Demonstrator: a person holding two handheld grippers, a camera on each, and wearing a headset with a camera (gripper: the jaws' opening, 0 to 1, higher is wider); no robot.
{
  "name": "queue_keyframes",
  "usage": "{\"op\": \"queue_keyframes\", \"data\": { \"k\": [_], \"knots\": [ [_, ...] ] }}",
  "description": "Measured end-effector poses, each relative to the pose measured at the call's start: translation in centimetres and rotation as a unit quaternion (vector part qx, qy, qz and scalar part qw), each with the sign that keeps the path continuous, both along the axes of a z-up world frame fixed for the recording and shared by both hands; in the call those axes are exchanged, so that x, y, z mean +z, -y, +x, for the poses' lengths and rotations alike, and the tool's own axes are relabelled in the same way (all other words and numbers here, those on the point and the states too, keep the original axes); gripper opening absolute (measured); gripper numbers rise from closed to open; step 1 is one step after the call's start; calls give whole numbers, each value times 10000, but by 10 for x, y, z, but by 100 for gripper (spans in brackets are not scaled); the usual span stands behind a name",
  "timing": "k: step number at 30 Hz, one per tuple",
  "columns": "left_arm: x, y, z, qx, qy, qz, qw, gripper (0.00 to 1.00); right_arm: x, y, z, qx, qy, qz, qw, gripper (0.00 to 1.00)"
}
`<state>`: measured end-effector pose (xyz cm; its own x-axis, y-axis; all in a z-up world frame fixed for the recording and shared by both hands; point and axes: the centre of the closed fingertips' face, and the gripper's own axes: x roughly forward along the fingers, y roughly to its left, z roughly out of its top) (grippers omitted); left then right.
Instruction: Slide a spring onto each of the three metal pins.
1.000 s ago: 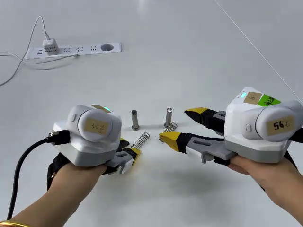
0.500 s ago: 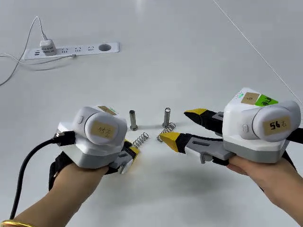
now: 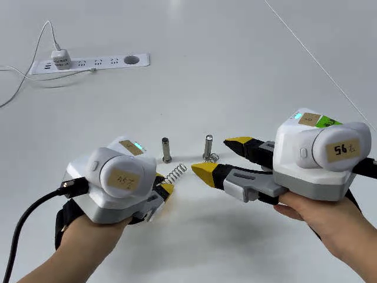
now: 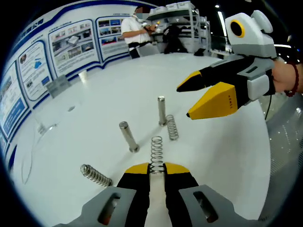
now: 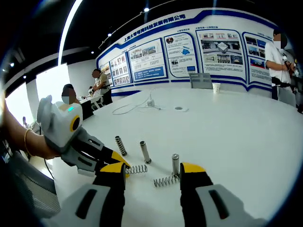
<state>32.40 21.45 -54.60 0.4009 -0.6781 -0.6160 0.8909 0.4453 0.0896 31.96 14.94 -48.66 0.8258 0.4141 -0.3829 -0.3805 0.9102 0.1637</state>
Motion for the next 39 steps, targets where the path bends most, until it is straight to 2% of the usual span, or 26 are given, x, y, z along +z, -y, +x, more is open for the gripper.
{"op": "queue_keyframes", "data": {
  "k": [4,8,15,19,20,23,27,32,35,39],
  "knots": [
    [12,-1,1,162,104,-340,9992,10,9,-5,3,-58,25,337,9994,46],
    [24,-1,2,273,216,-720,9968,10,15,-13,6,-68,50,577,9983,45],
    [40,-3,-1,406,312,-1122,9924,10,20,-26,10,-97,0,1009,9948,41],
    [47,-7,0,513,432,-1225,9902,10,24,-32,13,-101,-1,1264,9919,37],
    [51,-8,1,554,470,-1322,9886,10,25,-33,14,-96,-4,1332,9910,37],
    [57,-10,2,594,519,-1425,9866,10,28,-38,16,-79,-51,1508,9885,35],
    [66,-11,2,607,629,-1567,9838,10,29,-42,18,-79,-88,1646,9863,32],
    [76,-12,2,626,714,-1767,9797,10,31,-47,20,-111,-165,1909,9814,30],
    [81,-11,2,686,677,-1951,9760,10,34,-50,21,-153,-212,2152,9762,28],
    [82,-13,4,743,704,-2004,9744,10,36,-52,22,-201,-299,2386,9705,24]
  ]
}}
